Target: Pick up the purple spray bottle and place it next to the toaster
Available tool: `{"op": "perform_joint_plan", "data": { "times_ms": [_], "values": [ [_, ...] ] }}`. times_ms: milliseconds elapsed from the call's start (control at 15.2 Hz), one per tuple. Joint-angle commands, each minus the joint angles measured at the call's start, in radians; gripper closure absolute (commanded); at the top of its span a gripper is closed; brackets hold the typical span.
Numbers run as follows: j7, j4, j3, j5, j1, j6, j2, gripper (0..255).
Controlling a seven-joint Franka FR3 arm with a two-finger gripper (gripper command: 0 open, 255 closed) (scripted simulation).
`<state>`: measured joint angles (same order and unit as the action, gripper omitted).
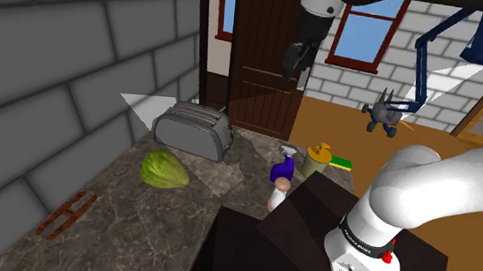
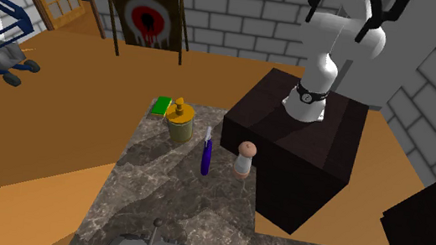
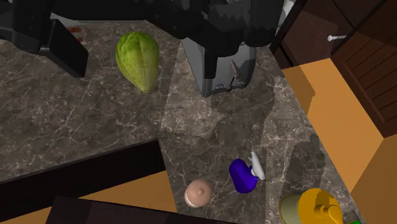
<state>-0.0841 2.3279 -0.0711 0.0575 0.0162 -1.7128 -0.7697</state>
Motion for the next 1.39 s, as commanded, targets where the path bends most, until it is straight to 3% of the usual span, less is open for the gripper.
{"op": "perform_joint_plan", "data": {
  "times_ms": [0, 660, 1320],
  "values": [
    [0.0, 0.0, 0.0, 0.0, 0.0, 0.0, 0.0, 0],
    [-0.186, 0.233, 0.162, 0.062, 0.032, -0.246, 0.053, 0],
    [-0.386, 0.345, 0.337, 0.118, 0.07, -0.534, 0.274, 0]
  ]
}}
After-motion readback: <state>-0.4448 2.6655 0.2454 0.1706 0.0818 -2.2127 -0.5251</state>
